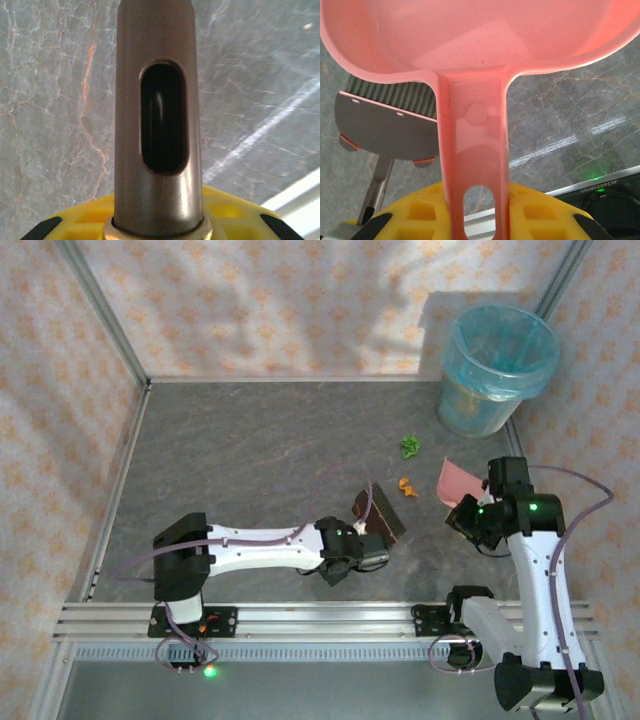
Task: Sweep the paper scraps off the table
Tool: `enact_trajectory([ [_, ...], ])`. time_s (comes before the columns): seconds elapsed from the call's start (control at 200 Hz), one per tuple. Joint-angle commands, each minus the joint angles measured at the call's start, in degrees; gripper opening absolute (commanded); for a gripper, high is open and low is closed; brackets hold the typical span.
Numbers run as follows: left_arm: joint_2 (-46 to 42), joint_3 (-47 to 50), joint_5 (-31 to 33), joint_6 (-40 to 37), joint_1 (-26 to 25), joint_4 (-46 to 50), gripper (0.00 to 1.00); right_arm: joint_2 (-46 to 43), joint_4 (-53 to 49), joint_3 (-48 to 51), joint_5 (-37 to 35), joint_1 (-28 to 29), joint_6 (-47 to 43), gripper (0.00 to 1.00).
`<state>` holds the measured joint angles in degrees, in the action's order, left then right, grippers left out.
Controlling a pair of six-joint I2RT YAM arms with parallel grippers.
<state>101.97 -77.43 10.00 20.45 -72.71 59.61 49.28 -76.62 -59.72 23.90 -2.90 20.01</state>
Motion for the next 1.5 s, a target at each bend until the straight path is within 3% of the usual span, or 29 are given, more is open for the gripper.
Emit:
enact_trajectory([
  [0.0,0.50,0.79,5.77,2.46,0.49,2.05,0.00,0.15,1.24,1.92,0.84,1.31,-1.33,0.00],
  [0.235,1.64,1.45,7.74,5.01,5.12,1.91,0.00,2.72,4.40,4.92,-6.59,14.79,4.02,0.00],
  [0.39,1.89,1.40,8.91,7.06,9.73,1.83,0.00,2.18,5.32,5.68,-8.07,18.35,5.40,0.00],
  [0.716,2.93,-2.64,2.95,8.64,16.38,0.11,0.00,4.65,8.60,11.36,-10.38,36.95,10.09,0.00],
  [1.001,5.47,-7.90,-2.92,8.87,18.93,0.79,0.00,5.81,8.26,13.58,-11.15,44.39,11.34,0.00],
  [1.121,5.86,-9.00,-8.95,8.47,19.03,-0.72,0.00,6.40,10.37,15.54,-10.32,45.51,11.69,0.00],
  [1.491,5.12,-10.87,-17.03,8.23,19.05,-2.03,0.00,10.74,15.48,17.57,-10.29,47.33,12.83,0.00],
])
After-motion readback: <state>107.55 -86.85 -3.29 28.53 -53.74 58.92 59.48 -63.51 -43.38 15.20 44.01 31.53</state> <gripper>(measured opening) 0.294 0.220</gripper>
